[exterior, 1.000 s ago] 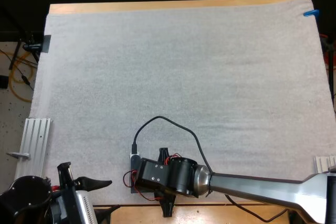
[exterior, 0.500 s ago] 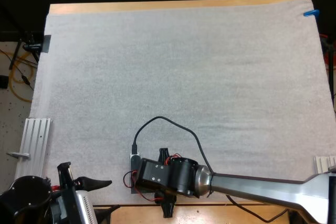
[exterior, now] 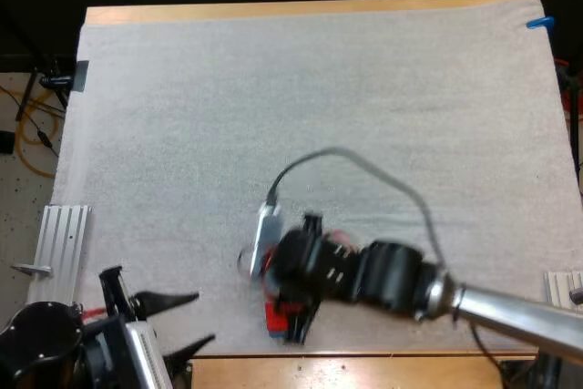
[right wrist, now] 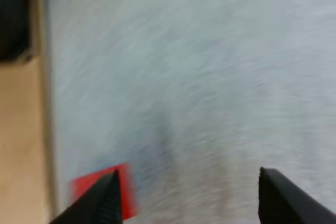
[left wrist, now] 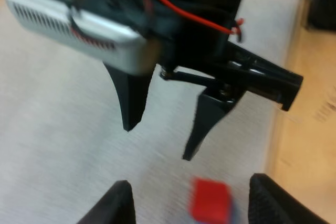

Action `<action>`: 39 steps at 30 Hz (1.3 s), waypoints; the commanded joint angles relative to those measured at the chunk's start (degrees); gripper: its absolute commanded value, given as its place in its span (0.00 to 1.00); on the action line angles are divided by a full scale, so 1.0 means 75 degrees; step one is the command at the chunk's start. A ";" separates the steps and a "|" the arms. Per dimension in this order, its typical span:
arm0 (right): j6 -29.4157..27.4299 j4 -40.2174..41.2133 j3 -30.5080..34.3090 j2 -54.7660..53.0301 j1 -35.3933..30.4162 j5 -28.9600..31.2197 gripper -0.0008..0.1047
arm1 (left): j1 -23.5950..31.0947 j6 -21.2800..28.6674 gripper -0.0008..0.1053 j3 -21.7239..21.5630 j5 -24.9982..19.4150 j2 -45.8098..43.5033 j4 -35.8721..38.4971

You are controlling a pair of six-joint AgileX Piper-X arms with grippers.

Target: Stack red cube on blue cube

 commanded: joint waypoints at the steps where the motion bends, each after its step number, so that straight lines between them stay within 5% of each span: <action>1: 0.0078 -0.0218 -0.0073 -0.0117 -0.0303 -0.0047 0.53 | 0.0003 -0.0248 0.46 0.0008 -0.0416 0.0038 -0.0543; 3: 0.0139 -0.0543 -0.0073 -0.0161 -0.1021 -0.0047 0.53 | 0.0003 -0.0409 0.46 0.0200 -0.1305 0.0078 -0.1113; 6: 0.0233 -0.0812 -0.0073 -0.0160 -0.1912 -0.0347 0.53 | 0.0003 -0.0409 0.46 0.0580 -0.1880 0.0188 -0.1909; 14: 0.0463 -0.1001 -0.0073 -0.0160 -0.4176 -0.1078 0.53 | 0.0602 -0.0427 0.46 0.1488 -0.2090 0.0802 -0.3909; 17: 0.0463 -0.1001 -0.0073 -0.0160 -0.4963 -0.1135 0.53 | 0.1407 -0.0427 0.46 0.1559 -0.1759 0.1227 -0.4417; 24: 0.0556 -0.0986 -0.0073 -0.0187 -0.6402 -0.1619 0.53 | 0.4360 -0.0822 0.46 0.1557 0.0207 0.2142 -0.5393; 27: 0.0580 -0.0884 -0.0073 -0.0325 -0.6919 -0.1716 0.53 | 0.5271 -0.1083 0.46 0.1557 0.0505 0.2274 -0.5497; 39: 0.0635 -0.0372 0.0630 -0.1851 -0.9016 -0.2151 0.53 | 0.5654 -0.1235 0.46 0.1557 0.0487 0.1976 -0.5381</action>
